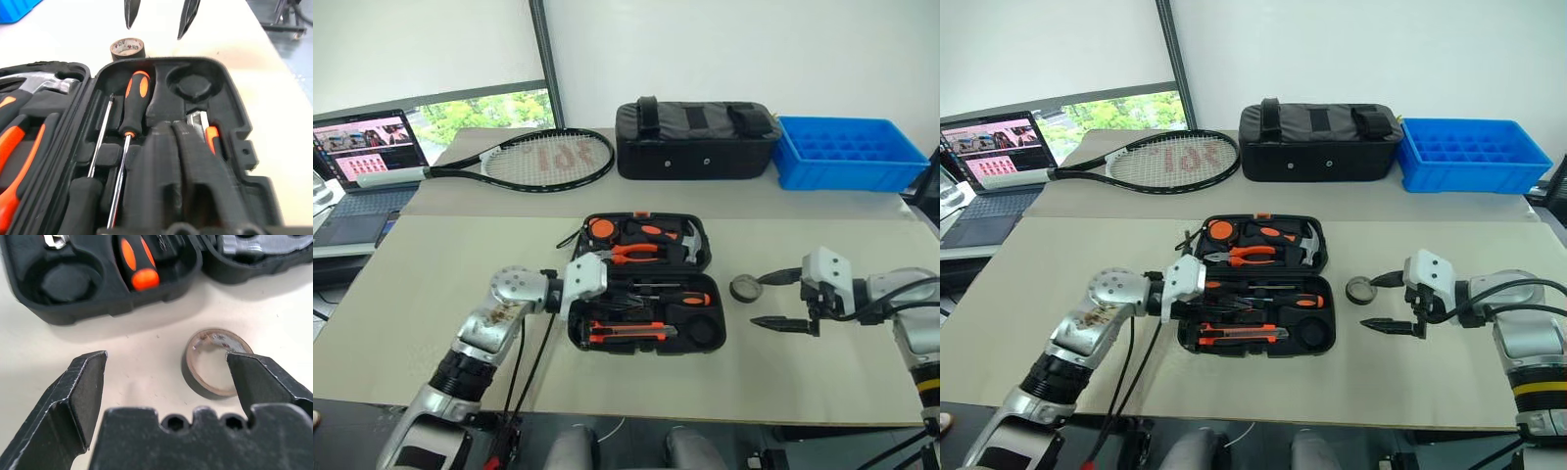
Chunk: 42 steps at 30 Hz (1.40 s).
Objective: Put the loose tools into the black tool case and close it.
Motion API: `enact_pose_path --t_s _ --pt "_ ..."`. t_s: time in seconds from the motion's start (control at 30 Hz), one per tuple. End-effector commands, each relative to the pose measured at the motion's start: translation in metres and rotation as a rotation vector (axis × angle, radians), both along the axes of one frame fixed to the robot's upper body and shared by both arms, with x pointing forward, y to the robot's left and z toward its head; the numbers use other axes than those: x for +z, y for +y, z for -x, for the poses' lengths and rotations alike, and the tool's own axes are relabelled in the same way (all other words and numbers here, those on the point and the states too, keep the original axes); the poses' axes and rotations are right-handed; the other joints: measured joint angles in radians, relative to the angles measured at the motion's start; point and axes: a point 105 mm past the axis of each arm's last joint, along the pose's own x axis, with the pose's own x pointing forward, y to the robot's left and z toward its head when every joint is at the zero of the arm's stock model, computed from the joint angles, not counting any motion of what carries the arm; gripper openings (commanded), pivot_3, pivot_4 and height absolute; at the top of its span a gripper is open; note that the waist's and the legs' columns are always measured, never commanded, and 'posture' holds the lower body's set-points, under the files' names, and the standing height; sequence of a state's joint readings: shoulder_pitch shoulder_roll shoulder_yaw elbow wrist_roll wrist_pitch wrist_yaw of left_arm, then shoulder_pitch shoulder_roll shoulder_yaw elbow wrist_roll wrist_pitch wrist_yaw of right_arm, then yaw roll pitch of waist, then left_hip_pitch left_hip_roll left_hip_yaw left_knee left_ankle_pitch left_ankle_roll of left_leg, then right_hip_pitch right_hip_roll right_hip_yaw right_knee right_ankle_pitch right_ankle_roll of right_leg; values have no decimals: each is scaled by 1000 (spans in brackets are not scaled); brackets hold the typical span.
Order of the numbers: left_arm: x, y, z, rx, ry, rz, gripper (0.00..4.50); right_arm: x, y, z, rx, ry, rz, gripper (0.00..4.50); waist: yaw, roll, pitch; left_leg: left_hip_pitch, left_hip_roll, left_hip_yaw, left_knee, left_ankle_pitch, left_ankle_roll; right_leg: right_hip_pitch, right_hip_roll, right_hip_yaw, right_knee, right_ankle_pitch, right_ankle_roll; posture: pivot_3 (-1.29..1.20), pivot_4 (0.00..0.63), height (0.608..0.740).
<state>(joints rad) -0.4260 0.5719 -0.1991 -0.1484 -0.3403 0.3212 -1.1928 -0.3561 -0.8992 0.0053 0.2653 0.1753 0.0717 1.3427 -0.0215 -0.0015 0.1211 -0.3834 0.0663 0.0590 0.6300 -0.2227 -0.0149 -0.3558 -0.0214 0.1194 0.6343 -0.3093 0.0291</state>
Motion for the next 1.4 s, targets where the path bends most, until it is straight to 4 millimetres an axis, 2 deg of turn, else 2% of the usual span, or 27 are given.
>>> enact_pose_path --t_s 0.03,0.07,0.17,0.23,0.27,0.5,0.53,0.67,0.77,0.87,0.93,1.1,1.2,1.27,1.4 --pt "48 3 13 -10 -31 76 1889 6 6 -11 13 -38 21 4500 -1 -1 1 0 0 0 0 0 0 0 0 0 0 0 0 0 150 708" --pt "53 4 16 -10 -31 73 2287 6 7 -13 17 -40 22 4500 0 -1 1 0 0 0 0 0 0 0 0 0 0 0 0 0 150 708" --pt "66 6 24 -2 -28 75 3492 4 12 -19 25 -45 31 3748 3 -2 1 1 0 0 0 0 0 1 0 0 -2 0 0 0 150 708" --pt "71 7 28 1 -24 68 4292 3 13 -21 31 -45 39 3066 5 -1 1 1 0 0 0 0 0 1 0 0 -2 0 0 0 150 708" --pt "72 8 31 5 -23 57 4481 1 14 -21 34 -39 48 2761 6 -1 1 1 0 0 0 0 0 1 0 -1 -2 0 0 0 150 708" --pt "72 16 41 39 -15 -21 4500 -7 11 -25 25 -29 102 289 6 -1 1 1 0 0 -1 0 0 1 0 0 -2 0 0 0 150 708" --pt "72 17 41 42 -13 -24 4500 -7 11 -25 24 -31 106 53 5 -1 1 1 0 0 -1 0 0 1 0 0 -2 0 0 0 150 708" --pt "72 22 46 55 -2 -39 4500 4 14 -26 40 -63 79 53 3 -1 1 2 0 0 -1 0 0 1 0 0 -2 0 0 0 150 708" --pt "72 29 48 79 11 -39 4500 18 23 -19 105 -77 62 53 3 -1 1 2 0 0 -1 0 0 1 0 0 -2 0 -1 0 150 708" --pt "67 39 53 109 32 -65 4500 35 51 6 239 -44 32 53 4 0 1 2 0 0 -2 0 0 1 0 0 -2 0 -1 0 150 708" --pt "65 43 56 119 40 -76 4500 37 68 24 319 -5 32 53 5 0 1 2 1 0 -3 0 0 0 0 -1 -2 -1 -1 0 150 708" --pt "63 44 57 121 37 -81 4500 24 97 54 442 78 83 53 8 -2 1 2 1 0 -3 0 0 1 0 -1 -2 -1 -1 0 150 708" --pt "64 41 59 107 36 -70 4500 13 105 55 449 76 100 53 8 -3 2 2 0 0 -2 0 -1 0 -1 -1 -2 -1 0 0 150 708" --pt "65 39 60 101 36 -69 4500 5 103 56 459 82 141 53 8 -3 2 2 0 0 -2 0 -1 0 -1 -1 -2 -1 0 0 150 708" --pt "65 38 61 96 36 -71 4500 3 101 52 443 75 171 53 8 -3 2 1 0 0 -3 0 -1 -1 0 -1 -2 -1 -2 0 150 708"
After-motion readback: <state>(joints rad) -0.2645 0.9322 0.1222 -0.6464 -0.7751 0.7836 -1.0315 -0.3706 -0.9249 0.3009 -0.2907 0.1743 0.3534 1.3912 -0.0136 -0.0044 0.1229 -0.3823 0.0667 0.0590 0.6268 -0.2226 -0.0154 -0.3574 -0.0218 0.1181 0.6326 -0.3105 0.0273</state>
